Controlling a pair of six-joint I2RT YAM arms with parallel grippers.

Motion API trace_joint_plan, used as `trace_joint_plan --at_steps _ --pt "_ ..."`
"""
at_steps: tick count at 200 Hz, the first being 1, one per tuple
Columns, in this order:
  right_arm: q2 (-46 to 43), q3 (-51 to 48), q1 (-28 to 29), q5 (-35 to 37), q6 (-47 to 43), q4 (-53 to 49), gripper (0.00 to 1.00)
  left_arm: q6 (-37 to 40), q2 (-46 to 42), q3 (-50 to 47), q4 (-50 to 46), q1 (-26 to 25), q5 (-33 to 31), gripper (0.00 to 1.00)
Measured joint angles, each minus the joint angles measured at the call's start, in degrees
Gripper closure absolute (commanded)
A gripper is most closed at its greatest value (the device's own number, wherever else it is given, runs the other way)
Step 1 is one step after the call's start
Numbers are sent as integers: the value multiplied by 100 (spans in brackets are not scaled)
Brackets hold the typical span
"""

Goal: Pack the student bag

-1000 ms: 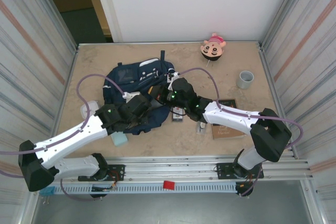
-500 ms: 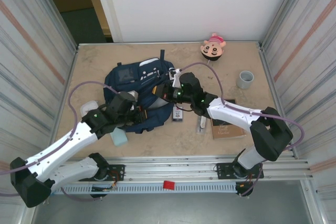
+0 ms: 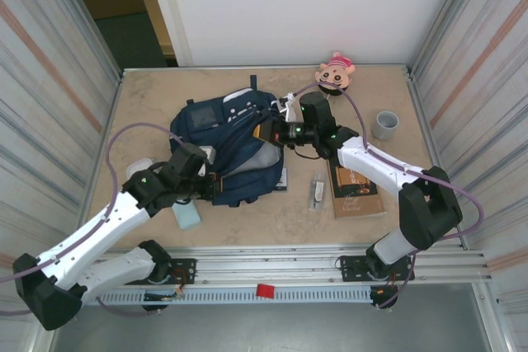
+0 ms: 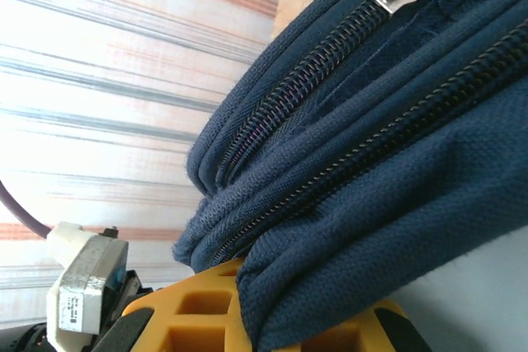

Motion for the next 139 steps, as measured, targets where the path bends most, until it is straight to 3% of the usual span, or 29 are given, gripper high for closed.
trace_joint_plan --at_steps 10,22,73,82,108,121,139 --pt "-7 -2 -7 24 55 -26 53 -9 -52 -136 201 15 155 100" --pt "-66 -79 26 155 229 44 45 -37 -74 -308 472 20 332 100" --pt "-474 -1088 691 1287 1408 828 42 -291 28 -522 1200 9 730 100" --pt "-472 -1154 839 1480 1550 905 47 -313 44 -522 1307 -20 761 100" --pt "-461 -1167 1008 1786 1744 1036 81 -323 74 -522 1497 -55 785 100" --pt "-461 -1167 960 1812 1714 986 90 -308 83 -516 1488 -55 756 100" --pt "-487 -1110 815 1700 1534 763 92 -166 83 -485 1416 -55 710 100"
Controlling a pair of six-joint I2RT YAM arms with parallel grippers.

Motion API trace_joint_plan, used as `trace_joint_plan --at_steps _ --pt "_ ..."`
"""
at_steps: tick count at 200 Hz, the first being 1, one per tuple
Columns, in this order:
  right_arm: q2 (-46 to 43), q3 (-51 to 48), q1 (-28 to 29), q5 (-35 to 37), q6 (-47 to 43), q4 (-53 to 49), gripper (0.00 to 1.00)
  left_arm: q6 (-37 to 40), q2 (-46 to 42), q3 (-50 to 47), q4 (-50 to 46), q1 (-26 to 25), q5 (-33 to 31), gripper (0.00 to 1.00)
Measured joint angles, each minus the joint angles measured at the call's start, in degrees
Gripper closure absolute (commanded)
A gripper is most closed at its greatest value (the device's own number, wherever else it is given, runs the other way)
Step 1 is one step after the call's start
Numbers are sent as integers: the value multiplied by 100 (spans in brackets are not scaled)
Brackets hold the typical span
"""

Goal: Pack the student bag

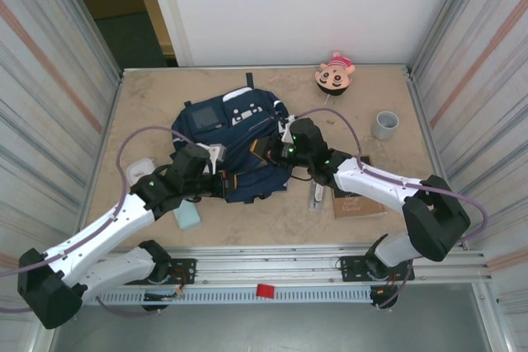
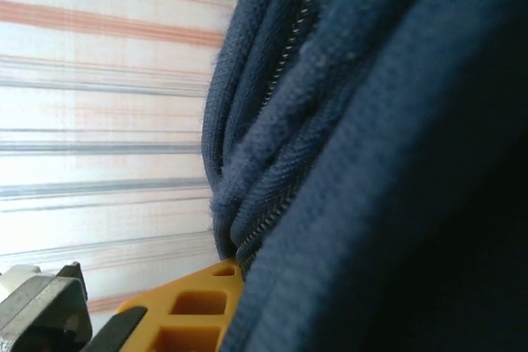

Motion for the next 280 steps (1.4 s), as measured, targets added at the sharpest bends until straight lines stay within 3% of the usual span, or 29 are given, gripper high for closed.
trace_joint_plan --at_steps 81,91,103,116,128,159,192,210,245,280 --pt "-63 1491 -1572 -2376 -1547 -2308 90 684 -573 -46 273 492 151 100" --pt "-61 1552 -1615 -2516 -1617 -2391 86 734 -595 -79 310 494 216 100" --pt "-61 1561 -1617 -2614 -1641 -2396 69 776 -601 -133 323 509 306 100" --pt "-61 1554 -1620 -2570 -1554 -2315 49 778 -595 -234 282 575 337 100" --pt "-68 1526 -1591 -2446 -1408 -2177 41 758 -555 -304 258 608 356 100" --pt "-402 1019 -1266 -1626 -1036 -1847 36 645 -356 -315 358 595 356 100" --pt "-844 291 -505 -424 -490 -1355 35 557 -90 -208 448 476 348 100" --pt "-863 125 -33 131 -271 -1147 39 494 -42 -125 474 407 332 100" --pt "-684 92 240 525 -76 -911 79 457 -42 -87 505 378 179 100" --pt "-518 282 -20 116 -345 -1069 93 551 -9 -20 293 396 -11 100"
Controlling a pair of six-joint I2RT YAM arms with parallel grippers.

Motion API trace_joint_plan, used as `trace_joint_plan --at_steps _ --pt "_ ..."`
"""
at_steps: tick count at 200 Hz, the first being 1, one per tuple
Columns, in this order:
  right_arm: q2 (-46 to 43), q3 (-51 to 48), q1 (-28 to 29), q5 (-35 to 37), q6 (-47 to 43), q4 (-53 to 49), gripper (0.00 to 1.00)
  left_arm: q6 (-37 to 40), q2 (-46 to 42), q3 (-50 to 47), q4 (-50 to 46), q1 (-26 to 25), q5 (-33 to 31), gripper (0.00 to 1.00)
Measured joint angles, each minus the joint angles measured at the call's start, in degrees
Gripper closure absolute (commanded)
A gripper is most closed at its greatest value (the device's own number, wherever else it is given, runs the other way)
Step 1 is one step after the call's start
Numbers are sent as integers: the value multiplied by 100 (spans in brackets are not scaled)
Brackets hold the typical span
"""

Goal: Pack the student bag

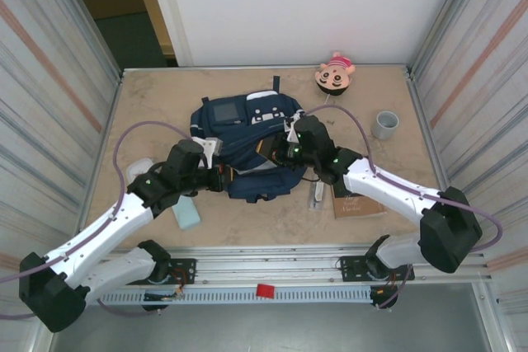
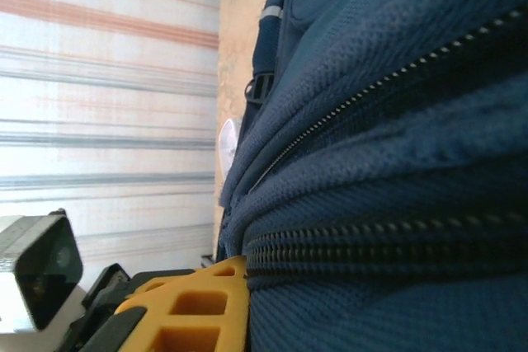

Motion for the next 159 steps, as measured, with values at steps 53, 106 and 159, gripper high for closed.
trace_joint_plan --at_steps 53,106,159 --pt "398 1408 -811 -1421 -804 -1119 96 310 -76 4 262 514 232 100" --pt "789 2175 -1327 -2533 -1353 -1939 97 774 -131 59 719 1126 879 100" --pt "1102 2785 -1696 -3163 -1930 -2680 99 1368 -35 164 756 1309 1762 100"
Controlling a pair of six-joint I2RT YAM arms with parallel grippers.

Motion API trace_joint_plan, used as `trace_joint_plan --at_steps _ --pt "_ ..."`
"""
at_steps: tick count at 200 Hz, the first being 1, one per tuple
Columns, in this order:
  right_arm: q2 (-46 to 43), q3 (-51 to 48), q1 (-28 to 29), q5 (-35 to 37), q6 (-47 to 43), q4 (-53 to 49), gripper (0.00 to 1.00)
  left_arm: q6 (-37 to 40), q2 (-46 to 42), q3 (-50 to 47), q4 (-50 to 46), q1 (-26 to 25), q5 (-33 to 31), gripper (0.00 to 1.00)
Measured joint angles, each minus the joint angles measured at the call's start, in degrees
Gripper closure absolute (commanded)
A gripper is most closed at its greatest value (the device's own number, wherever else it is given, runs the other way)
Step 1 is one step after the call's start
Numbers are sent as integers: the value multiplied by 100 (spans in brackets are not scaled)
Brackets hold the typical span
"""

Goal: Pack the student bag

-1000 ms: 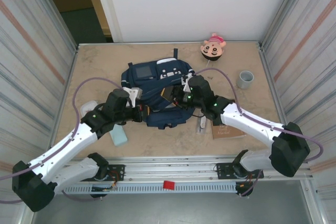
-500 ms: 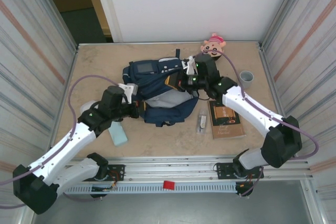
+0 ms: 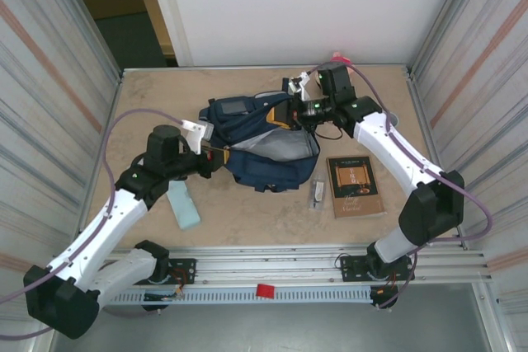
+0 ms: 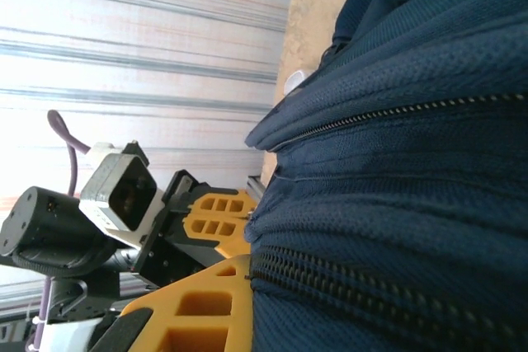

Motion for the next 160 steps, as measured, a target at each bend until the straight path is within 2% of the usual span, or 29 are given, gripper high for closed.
trace_joint_plan --at_steps 24,36,76,121,139,160 --pt "57 197 -164 -175 -297 -385 99 201 -17 0 -46 61 699 100" --pt "98 284 -203 -254 -437 -549 99 328 -72 7 -168 66 852 100" --pt "282 428 -216 -518 -879 -994 99 855 -227 83 -702 63 566 100" --pt "310 444 -168 -503 -975 -1016 99 979 376 144 -577 63 262 100" --pt "310 444 -129 -417 -970 -977 99 962 599 144 -431 63 302 100" --pt "310 444 -105 -245 -916 -933 94 933 776 133 -339 72 595 100"
